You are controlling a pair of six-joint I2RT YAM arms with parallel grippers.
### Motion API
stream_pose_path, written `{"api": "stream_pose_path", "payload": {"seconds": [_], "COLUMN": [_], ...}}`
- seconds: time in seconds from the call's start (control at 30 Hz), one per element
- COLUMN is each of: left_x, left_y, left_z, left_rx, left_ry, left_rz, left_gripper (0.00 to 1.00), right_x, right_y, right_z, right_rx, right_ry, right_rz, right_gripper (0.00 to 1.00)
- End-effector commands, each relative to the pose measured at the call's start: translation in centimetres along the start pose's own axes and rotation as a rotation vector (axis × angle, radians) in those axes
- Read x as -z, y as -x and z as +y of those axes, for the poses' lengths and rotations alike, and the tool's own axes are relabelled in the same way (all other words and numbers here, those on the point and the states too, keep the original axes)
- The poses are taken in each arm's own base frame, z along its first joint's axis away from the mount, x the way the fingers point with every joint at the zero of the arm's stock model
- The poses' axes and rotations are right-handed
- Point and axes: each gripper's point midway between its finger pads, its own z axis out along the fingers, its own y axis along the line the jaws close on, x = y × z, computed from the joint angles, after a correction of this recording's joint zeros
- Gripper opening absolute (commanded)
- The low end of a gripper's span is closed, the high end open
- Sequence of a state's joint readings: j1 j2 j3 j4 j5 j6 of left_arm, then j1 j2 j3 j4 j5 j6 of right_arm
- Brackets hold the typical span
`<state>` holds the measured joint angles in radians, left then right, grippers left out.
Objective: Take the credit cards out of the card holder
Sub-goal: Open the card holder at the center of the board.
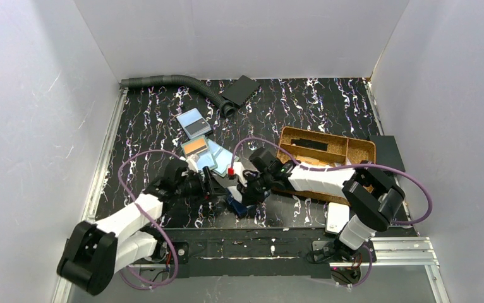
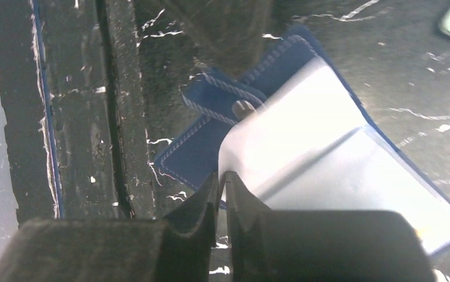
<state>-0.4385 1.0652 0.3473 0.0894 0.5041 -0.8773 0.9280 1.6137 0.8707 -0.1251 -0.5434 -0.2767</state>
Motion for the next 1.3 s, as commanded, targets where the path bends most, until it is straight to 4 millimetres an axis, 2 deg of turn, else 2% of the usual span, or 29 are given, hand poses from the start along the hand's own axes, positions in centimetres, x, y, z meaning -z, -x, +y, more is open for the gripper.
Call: {"api": "stream_pose_path", "payload": {"seconds": [0.0,0.07,0.1,0.3,0.53,0.77,0.97,1.03,1.27], "left_x": [1.3,2.1,2.5,4.3,4.9,4.6,5.6,5.6,3.1], "left_y": [0.9,1.0,1.2,1.6,1.4,0.8,1.7,2.2,1.3], "left_z": [1.3,1.8,1.8,1.8,-0.3,-3.4,-6.2,-7.2,-7.3], "left_rx": [0.041,0.063,0.069,0.092,0.064,0.034,0.003,0.01,0.084], "left_ry": [0.046,0.066,0.062,0.061,0.004,-0.13,-0.193,-0.239,-0.252], "left_rz": [-0.121,-0.172,-0.201,-0.284,-0.245,-0.152,-0.155,-0.162,-0.099], "left_gripper": [0.78,0.94,0.98,0.98,0.98,0.77,0.64,0.53,0.45], "right_x": [-0.6,-0.7,-0.7,-0.7,-0.4,-0.1,-0.1,0.0,0.2], "right_y": [0.2,0.2,0.2,0.3,0.6,0.8,0.8,0.8,0.8], "right_z": [1.0,1.3,1.5,2.3,3.2,3.8,3.8,3.6,2.8], "right_rx": [0.049,0.056,0.059,0.07,0.093,0.098,0.06,0.044,-0.004], "right_ry": [0.041,0.056,0.064,0.109,0.163,0.207,0.237,0.238,0.236], "right_rz": [0.009,0.01,0.01,0.01,0.0,-0.002,-0.01,-0.018,-0.035], "right_gripper": [0.24,0.3,0.32,0.43,0.46,0.53,0.53,0.53,0.53]}}
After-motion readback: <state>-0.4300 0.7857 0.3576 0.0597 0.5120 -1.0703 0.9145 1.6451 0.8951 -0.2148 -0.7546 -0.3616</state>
